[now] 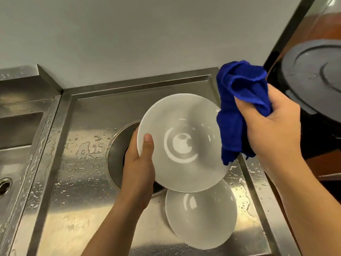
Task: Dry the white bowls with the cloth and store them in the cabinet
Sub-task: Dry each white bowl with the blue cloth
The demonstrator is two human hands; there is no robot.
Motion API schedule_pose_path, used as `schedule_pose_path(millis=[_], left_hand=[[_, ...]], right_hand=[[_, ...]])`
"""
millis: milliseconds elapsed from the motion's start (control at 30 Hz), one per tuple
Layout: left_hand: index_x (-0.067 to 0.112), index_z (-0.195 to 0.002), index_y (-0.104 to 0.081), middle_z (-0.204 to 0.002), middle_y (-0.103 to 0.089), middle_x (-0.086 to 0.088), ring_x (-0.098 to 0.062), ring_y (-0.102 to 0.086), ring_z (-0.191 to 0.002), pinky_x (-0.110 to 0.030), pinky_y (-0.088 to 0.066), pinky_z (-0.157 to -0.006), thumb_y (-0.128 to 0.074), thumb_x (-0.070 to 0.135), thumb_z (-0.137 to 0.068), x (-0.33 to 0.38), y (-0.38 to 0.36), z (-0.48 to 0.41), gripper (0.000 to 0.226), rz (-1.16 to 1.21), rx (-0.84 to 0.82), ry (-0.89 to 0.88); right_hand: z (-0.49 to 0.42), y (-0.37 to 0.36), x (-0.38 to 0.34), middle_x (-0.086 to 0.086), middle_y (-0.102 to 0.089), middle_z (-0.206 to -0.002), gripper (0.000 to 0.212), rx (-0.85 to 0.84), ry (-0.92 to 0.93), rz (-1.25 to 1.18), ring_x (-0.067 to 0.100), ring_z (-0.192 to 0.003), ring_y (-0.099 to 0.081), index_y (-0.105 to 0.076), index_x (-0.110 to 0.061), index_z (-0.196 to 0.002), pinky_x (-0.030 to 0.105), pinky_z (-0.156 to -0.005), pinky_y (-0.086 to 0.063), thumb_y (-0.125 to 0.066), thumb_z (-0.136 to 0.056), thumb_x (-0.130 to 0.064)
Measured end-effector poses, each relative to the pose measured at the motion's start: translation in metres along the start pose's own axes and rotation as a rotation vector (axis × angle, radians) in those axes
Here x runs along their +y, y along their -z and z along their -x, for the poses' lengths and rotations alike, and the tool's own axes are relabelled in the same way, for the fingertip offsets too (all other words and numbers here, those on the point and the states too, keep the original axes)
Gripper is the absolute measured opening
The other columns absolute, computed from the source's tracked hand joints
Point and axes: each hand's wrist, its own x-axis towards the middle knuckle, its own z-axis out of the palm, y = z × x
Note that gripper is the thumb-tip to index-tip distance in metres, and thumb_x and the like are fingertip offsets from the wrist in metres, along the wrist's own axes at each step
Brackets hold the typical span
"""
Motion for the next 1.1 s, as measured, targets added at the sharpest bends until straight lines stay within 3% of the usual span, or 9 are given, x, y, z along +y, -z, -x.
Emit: schedule_pose_path(millis=[100,233,433,600,700,833,967,1100], left_hand=[[0.072,-0.105,-0.062,-0.106,-0.075,0.028,-0.017,-0.071,-0.107,-0.053,-0.067,-0.076,-0.048,0.048,-0.108,-0.019,-0.002,0.002,0.027,-0.096,0.008,0.0],[0.071,-0.09,-0.067,-0.095,-0.076,0.033,-0.011,-0.074,-0.096,-0.032,-0.062,-0.074,-0.047,0.048,-0.108,-0.052,0.002,0.006,0.035,-0.233,-0.02,0.031],[0.061,-0.089,-0.072,-0.098,-0.079,0.019,-0.007,-0.075,-0.086,-0.046,-0.066,-0.079,-0.049,0.052,-0.106,-0.097,0.01,0.012,0.03,-0.424,-0.13,0.037],[0.066,-0.091,-0.068,-0.094,-0.076,0.029,0.004,-0.073,-0.083,-0.027,-0.064,-0.065,-0.048,0.047,-0.11,-0.119,0.013,0.012,0.033,-0.554,-0.172,-0.007],[0.066,-0.09,-0.065,-0.092,-0.072,0.035,0.008,-0.07,-0.084,-0.03,-0.062,-0.067,-0.047,0.05,-0.108,-0.125,0.015,0.011,0.029,-0.622,-0.178,-0.032],[0.059,-0.104,-0.062,-0.095,-0.067,0.04,0.013,-0.065,-0.093,-0.027,-0.058,-0.07,-0.047,0.047,-0.107,-0.133,0.018,0.008,0.02,-0.69,-0.191,-0.08],[0.04,-0.123,-0.065,-0.1,-0.07,0.025,0.001,-0.068,-0.092,-0.029,-0.057,-0.074,-0.049,0.042,-0.107,-0.138,0.018,0.006,0.022,-0.735,-0.202,-0.134],[0.036,-0.122,-0.068,-0.093,-0.068,0.028,0.008,-0.065,-0.084,-0.017,-0.049,-0.064,-0.05,0.038,-0.107,-0.139,0.017,0.006,0.023,-0.784,-0.204,-0.18]], right_hand=[[0.006,0.006,0.011,-0.006,-0.045,-0.062,0.031,0.006,-0.023,-0.018,0.007,-0.06,-0.04,-0.051,-0.008,-0.076,0.018,-0.053,-0.038,-0.069,-0.096,-0.024],[0.019,0.007,0.03,-0.014,-0.048,-0.061,0.031,0.011,-0.075,-0.024,0.005,-0.06,-0.042,-0.052,-0.024,-0.07,0.018,-0.055,-0.04,-0.068,-0.097,-0.024],[0.036,-0.003,0.064,-0.015,-0.051,-0.063,0.028,0.017,-0.114,0.014,0.004,-0.061,-0.045,-0.053,-0.021,-0.073,0.019,-0.057,-0.041,-0.067,-0.097,-0.024],[0.046,-0.014,0.086,-0.014,-0.057,-0.071,0.02,0.003,-0.151,0.058,0.002,-0.067,-0.051,-0.056,-0.024,-0.079,0.018,-0.062,-0.046,-0.067,-0.097,-0.026],[0.052,-0.02,0.094,-0.015,-0.062,-0.079,0.012,-0.005,-0.161,0.097,0.004,-0.073,-0.058,-0.06,-0.027,-0.086,0.019,-0.067,-0.051,-0.066,-0.097,-0.029],[0.062,-0.023,0.104,-0.012,-0.062,-0.075,0.018,-0.028,-0.2,0.106,0.005,-0.069,-0.056,-0.063,-0.014,-0.089,0.023,-0.064,-0.051,-0.067,-0.095,-0.031],[0.076,-0.028,0.115,-0.01,-0.062,-0.071,0.02,-0.07,-0.253,0.114,0.001,-0.066,-0.054,-0.063,-0.015,-0.085,0.018,-0.062,-0.049,-0.071,-0.094,-0.03],[0.091,-0.031,0.128,0.009,-0.067,-0.078,0.028,-0.08,-0.309,0.078,0.015,-0.071,-0.057,-0.068,-0.003,-0.093,0.039,-0.071,-0.056,-0.073,-0.093,-0.031]])
